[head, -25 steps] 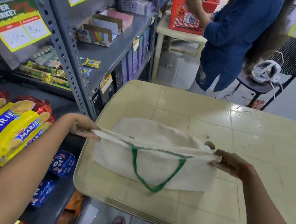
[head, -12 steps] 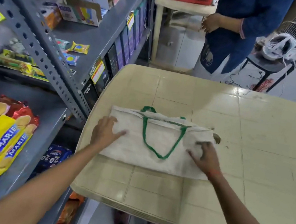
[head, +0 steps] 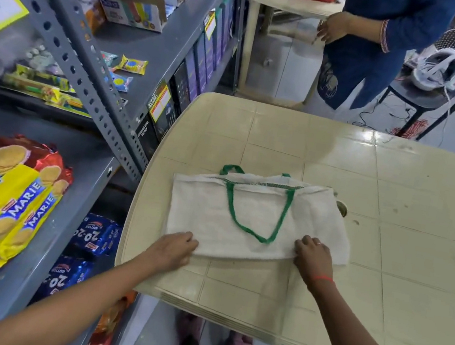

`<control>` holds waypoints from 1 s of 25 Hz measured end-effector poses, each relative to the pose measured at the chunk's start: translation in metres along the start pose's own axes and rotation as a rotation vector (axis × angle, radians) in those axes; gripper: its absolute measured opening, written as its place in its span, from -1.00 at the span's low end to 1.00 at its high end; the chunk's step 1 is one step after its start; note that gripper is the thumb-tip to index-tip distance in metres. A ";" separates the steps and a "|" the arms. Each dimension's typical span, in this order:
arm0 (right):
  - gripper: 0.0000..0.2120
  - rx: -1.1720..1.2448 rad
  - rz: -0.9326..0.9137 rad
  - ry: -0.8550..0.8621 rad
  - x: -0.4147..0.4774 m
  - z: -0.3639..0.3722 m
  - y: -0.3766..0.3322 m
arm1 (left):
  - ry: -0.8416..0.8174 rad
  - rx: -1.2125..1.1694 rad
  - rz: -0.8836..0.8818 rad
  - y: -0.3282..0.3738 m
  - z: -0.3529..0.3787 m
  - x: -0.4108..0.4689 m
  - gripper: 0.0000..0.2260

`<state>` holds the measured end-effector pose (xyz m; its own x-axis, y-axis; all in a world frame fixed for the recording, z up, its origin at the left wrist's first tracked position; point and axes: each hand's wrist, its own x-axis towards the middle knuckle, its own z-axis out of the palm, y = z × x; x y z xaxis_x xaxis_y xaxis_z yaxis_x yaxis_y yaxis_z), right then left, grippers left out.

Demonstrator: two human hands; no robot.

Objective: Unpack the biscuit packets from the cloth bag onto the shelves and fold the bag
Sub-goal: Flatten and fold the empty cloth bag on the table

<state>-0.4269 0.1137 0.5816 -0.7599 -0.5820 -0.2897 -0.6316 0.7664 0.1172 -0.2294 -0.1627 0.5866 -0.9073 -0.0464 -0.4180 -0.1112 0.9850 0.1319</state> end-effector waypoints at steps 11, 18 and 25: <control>-0.47 0.160 -0.525 -0.168 -0.071 -0.005 -0.154 | 0.238 0.139 0.061 -0.005 0.004 -0.004 -0.51; -0.85 0.441 -0.341 -0.203 -0.066 0.004 -0.159 | 0.158 0.509 0.220 -0.023 -0.022 0.017 -0.79; -0.94 1.100 0.059 -0.604 -0.062 -0.017 -0.075 | -0.546 0.180 0.146 0.011 -0.069 0.040 -0.70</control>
<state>-0.3354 0.0879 0.6072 -0.4070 -0.5444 -0.7335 0.0848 0.7770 -0.6237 -0.2954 -0.1649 0.6330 -0.5623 0.1369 -0.8155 0.1131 0.9897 0.0881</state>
